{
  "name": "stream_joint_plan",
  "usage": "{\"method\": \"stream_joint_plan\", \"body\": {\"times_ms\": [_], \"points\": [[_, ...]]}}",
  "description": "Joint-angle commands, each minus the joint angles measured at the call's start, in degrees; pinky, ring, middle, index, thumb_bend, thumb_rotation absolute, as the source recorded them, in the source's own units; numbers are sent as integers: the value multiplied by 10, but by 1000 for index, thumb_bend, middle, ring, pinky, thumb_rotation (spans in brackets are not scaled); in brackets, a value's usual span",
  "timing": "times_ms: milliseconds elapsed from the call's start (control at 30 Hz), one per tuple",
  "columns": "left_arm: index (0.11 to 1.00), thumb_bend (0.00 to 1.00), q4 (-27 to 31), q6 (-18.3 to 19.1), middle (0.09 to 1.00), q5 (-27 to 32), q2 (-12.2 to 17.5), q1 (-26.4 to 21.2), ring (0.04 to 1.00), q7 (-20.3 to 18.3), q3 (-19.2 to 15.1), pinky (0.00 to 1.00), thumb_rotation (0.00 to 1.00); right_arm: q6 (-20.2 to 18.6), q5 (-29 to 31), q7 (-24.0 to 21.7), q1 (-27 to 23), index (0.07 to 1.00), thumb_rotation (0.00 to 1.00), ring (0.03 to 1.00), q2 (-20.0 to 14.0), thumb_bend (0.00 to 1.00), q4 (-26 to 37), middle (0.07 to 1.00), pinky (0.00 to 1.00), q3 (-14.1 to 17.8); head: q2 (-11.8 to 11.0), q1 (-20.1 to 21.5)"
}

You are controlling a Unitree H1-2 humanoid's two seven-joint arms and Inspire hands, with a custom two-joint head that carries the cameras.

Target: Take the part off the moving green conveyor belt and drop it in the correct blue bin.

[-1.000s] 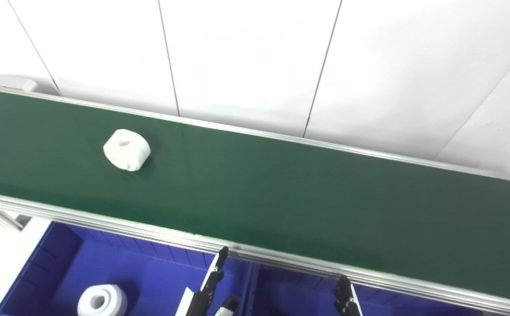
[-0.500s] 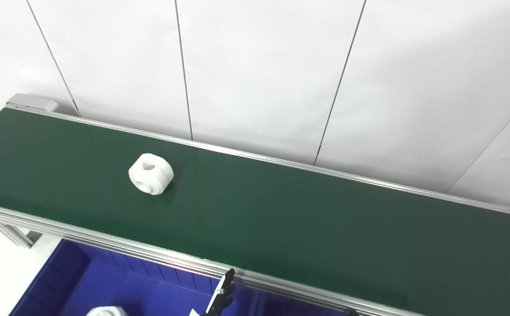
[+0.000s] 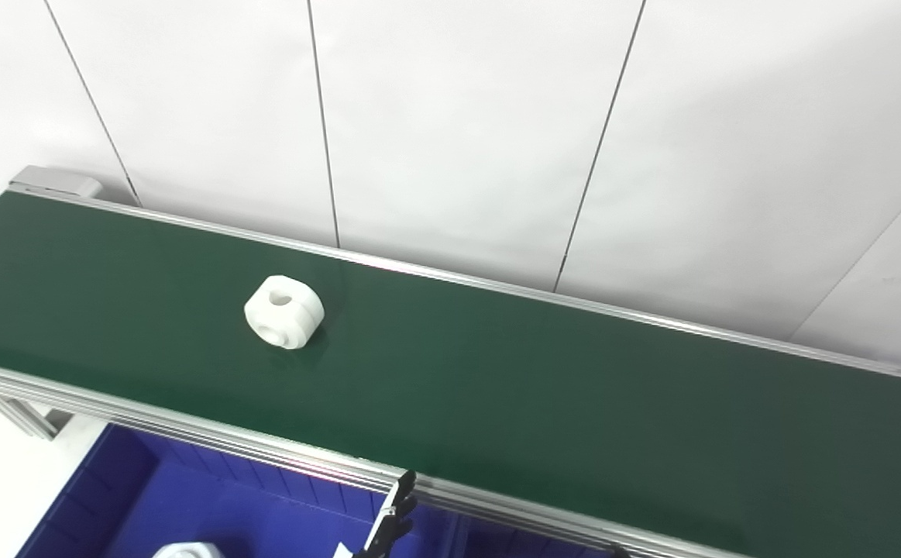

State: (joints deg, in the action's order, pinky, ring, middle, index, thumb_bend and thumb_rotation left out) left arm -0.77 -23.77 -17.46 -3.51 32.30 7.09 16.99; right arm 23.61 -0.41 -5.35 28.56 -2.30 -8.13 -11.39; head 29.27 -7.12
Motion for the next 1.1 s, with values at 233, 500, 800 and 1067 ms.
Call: {"method": "stream_joint_plan", "body": {"times_ms": [233,500,800,1067], "points": [[1000,854,178,-31,960,-15,33,-34,917,12,15,791,531,32,-1,-2,7,1000,972,995,14,722,24,1000,1000,-7,9,1],[913,1000,261,14,966,-48,92,-179,900,-40,-72,705,361,32,4,-4,4,1000,967,992,18,715,21,1000,1000,-7,7,-2],[899,1000,232,67,981,-152,160,-300,970,-91,-118,896,326,31,-2,-3,2,1000,978,989,19,714,19,1000,1000,-8,8,1],[940,1000,105,70,1000,-269,221,-400,984,-94,-110,998,222,25,-11,-2,1,1000,992,981,19,726,26,1000,994,-10,9,3]]}}
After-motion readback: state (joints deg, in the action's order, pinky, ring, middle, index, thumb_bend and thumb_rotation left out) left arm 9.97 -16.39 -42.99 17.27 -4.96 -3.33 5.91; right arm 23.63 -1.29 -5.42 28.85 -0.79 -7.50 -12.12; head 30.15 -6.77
